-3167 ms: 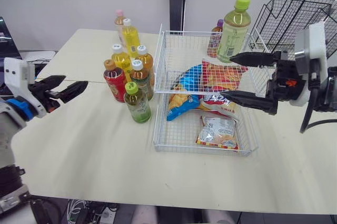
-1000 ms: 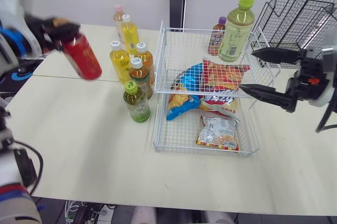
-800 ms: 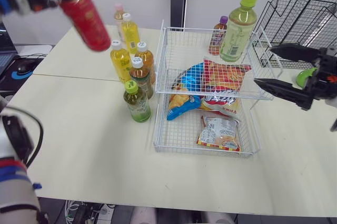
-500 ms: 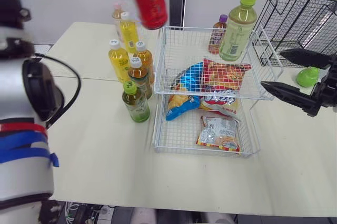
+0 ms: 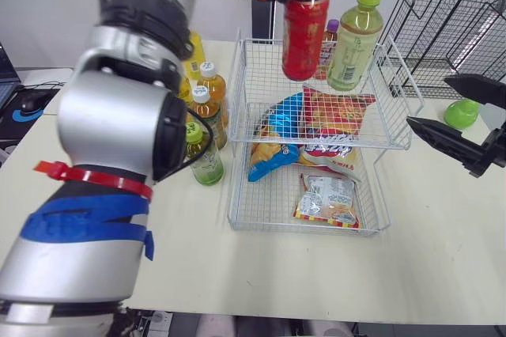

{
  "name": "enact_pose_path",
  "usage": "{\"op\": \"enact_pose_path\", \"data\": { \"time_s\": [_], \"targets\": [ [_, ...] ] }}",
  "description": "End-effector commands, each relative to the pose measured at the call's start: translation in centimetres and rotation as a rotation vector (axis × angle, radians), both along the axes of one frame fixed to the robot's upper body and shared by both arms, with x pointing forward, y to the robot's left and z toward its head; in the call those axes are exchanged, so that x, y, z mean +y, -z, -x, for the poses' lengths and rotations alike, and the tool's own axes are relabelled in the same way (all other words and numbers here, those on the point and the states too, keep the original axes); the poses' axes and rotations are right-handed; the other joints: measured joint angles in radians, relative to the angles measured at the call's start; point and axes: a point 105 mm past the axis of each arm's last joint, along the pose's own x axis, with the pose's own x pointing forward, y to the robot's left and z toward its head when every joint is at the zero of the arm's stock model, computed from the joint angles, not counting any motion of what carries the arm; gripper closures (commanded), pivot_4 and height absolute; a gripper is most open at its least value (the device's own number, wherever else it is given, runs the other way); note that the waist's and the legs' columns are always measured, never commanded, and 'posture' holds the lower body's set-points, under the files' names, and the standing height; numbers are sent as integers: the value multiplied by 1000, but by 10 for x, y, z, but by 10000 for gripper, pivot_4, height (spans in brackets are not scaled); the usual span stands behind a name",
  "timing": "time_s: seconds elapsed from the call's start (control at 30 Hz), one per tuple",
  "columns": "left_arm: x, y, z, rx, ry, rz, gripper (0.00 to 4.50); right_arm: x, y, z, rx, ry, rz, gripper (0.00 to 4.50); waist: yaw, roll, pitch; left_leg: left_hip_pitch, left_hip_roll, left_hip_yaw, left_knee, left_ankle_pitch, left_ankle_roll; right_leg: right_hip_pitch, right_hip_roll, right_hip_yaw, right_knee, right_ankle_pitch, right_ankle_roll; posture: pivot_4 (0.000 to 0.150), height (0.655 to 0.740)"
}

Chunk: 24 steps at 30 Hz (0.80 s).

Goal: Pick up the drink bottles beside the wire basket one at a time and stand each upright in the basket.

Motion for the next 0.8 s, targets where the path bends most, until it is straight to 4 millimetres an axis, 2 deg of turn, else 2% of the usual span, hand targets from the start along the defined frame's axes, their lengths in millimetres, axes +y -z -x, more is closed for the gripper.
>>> {"op": "enact_pose_path", "data": {
  "time_s": [0.03, 0.33, 0.4, 0.5, 0.67, 0.8],
  "targets": [
    [-9, -17, 5, -85, 13, 39, 31408, 1, -8, 8, -52, 12, 3, 0, -1, 0, 0, 0, 0, 0, 0, 0, 0, 0, 0, 0, 0, 0, 0, 1500, 7400],
    [-17, -10, 2, -75, 11, 44, 31408, -1, -6, 11, -48, 32, 0, 0, 2, 0, 0, 0, -1, 0, 0, 0, 0, 0, 0, 0, 0, 0, 0, 1500, 7400],
    [-16, -10, 3, -66, 15, 50, 24130, -1, -5, 11, -46, 34, 0, 0, 2, 0, 0, 0, -1, 0, 0, 0, 0, 0, 0, 0, 0, 0, 0, 1500, 7400],
    [-13, -11, 4, -58, 24, 51, 15635, -1, -6, 11, -44, 34, 0, 0, 2, 1, 0, 0, -1, 0, 0, 0, 0, 0, 0, 0, 1, 0, 0, 1500, 7400],
    [2, -24, 12, -76, 62, 52, 531, -1, -6, 10, -39, 31, 2, 0, 0, 1, 0, 1, -1, 0, 1, 0, 0, 0, 0, 0, 3, 0, 0, 1500, 7400],
    [22, -35, 18, -99, 64, 51, 170, 0, -7, 8, -38, 25, 5, 0, 0, 1, 0, 2, 0, 0, 1, 0, -1, 0, 0, 0, 4, 0, 0, 1500, 7400]
  ]
}}
